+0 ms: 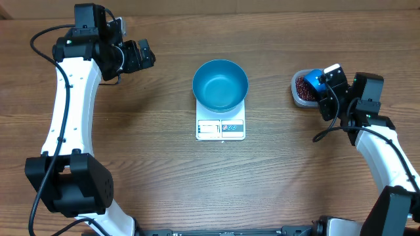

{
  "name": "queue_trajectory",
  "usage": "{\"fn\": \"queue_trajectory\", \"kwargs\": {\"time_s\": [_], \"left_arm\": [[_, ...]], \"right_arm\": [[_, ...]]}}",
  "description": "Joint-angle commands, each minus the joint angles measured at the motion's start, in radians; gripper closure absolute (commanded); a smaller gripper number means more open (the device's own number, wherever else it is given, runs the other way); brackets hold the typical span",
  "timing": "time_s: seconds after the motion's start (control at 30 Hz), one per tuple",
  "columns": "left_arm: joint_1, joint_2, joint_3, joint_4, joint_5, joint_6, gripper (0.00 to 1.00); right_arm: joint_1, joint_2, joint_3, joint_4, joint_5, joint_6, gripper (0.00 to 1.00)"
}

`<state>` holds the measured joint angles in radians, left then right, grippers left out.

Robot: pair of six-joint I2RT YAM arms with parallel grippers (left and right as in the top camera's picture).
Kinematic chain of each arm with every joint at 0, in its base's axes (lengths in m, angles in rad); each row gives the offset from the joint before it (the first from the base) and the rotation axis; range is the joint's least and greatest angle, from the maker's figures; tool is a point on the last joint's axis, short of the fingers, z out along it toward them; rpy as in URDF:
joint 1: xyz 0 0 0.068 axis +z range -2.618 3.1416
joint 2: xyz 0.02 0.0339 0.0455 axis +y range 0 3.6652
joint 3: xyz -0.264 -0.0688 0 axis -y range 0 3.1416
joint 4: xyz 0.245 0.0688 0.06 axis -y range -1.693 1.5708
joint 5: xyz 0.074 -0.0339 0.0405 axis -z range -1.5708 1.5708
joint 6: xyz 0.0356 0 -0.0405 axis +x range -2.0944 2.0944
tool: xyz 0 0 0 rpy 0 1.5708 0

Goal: Scoop item into bowl and weigh 150g on scale

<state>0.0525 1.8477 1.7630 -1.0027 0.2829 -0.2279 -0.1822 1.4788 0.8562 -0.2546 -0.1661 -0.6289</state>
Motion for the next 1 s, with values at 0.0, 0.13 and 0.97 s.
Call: {"fn": "queue_trajectory", "kwargs": {"time_s": [0.0,0.13,0.97], "left_arm": [[-0.002,-0.030,0.020,0.001,-0.006,0.026,0.00],[-0.002,-0.030,0.020,0.001,-0.006,0.026,0.00],[-0.002,-0.030,0.020,0.001,-0.006,0.026,0.01]], "right_arm": [[-0.004,0.001,-0.004,0.009,0.009,0.020,0.69],[-0.018,-0.031,0.041,-0.003,0.008,0.094,0.51],[-0.156,-0.177,-0.199,-0.026,-0.273,-0.100,0.05]]}}
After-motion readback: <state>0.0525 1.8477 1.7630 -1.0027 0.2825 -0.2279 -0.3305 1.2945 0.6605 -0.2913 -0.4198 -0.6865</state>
